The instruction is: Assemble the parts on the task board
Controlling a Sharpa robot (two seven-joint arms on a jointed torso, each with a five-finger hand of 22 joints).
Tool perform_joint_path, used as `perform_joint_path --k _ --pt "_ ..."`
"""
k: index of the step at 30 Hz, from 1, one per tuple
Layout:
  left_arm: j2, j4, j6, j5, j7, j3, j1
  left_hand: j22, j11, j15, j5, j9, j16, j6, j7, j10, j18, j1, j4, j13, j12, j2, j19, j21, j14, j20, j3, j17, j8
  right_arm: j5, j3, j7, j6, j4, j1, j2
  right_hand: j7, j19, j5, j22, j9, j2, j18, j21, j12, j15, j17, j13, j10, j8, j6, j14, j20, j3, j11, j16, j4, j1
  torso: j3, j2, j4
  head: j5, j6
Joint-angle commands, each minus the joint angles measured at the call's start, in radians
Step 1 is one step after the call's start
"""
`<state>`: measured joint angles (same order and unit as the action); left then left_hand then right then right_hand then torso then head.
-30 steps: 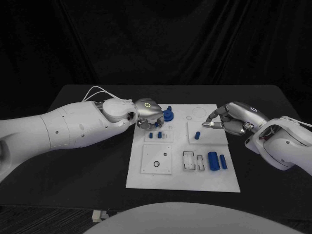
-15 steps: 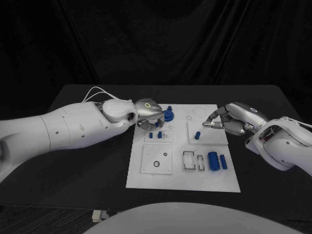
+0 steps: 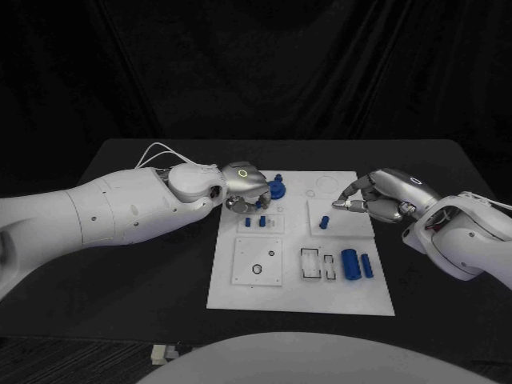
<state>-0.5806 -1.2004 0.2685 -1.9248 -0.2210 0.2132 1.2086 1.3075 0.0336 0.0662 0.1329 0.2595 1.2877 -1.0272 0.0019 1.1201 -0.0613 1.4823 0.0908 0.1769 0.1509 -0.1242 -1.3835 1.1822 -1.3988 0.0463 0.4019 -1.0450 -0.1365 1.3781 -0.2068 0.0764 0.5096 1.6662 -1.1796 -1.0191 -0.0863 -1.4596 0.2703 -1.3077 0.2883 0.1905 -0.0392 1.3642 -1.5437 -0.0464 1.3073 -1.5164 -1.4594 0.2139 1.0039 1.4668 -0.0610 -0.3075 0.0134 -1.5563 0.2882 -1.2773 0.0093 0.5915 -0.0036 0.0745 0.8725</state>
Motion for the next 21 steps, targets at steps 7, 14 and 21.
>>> perform_joint_path --k 7,14,21 --pt "0.013 0.004 -0.022 0.002 -0.005 -0.001 -0.002 0.152 0.0 -0.001 0.006 -0.002 -0.015 0.008 0.006 -0.004 -0.02 0.005 -0.005 0.0 -0.001 0.007 0.013 -0.016 0.009 0.001 0.003 0.013 0.007 0.002 0.001 -0.015 -0.007 -0.002 0.003 0.001 0.001 -0.009 0.004 -0.195 0.001 0.001 -0.012 -0.006 -0.003 -0.005 0.24 -0.028 -0.091 0.002 0.005 0.096 0.001 -0.003 -0.003 0.005 0.001 0.005 0.0001 0.0 -0.0002 0.0 0.0" --pt "0.017 0.009 -0.042 0.002 0.003 -0.001 -0.002 0.15 -0.003 -0.002 0.004 -0.003 -0.027 0.015 0.007 -0.03 -0.022 -0.002 -0.006 -0.004 -0.017 0.005 0.021 -0.031 0.018 0.003 0.003 0.029 0.012 0.002 0.001 -0.015 -0.008 -0.001 0.003 0.0 0.001 -0.008 0.004 -0.195 0.001 0.002 -0.012 -0.007 -0.003 -0.005 0.24 -0.028 -0.091 0.002 0.005 0.096 0.001 -0.004 -0.003 0.005 0.001 0.004 0.0002 0.0 -0.0001 -0.002 0.0" --pt "0.016 0.011 -0.041 0.002 0.002 -0.001 -0.003 0.147 -0.001 -0.003 -0.004 -0.01 -0.035 0.044 -0.002 -0.08 -0.024 -0.013 -0.005 -0.011 -0.042 -0.003 0.027 -0.045 0.024 0.004 0.004 0.041 0.029 0.002 0.001 -0.015 -0.009 -0.001 0.004 -0.001 0.001 -0.008 0.004 -0.195 0.001 0.002 -0.012 -0.007 -0.003 -0.005 0.24 -0.028 -0.091 0.002 0.005 0.096 0.001 -0.004 -0.003 0.005 0.001 0.004 -0.0001 0.0 -0.0004 0.0 0.0"
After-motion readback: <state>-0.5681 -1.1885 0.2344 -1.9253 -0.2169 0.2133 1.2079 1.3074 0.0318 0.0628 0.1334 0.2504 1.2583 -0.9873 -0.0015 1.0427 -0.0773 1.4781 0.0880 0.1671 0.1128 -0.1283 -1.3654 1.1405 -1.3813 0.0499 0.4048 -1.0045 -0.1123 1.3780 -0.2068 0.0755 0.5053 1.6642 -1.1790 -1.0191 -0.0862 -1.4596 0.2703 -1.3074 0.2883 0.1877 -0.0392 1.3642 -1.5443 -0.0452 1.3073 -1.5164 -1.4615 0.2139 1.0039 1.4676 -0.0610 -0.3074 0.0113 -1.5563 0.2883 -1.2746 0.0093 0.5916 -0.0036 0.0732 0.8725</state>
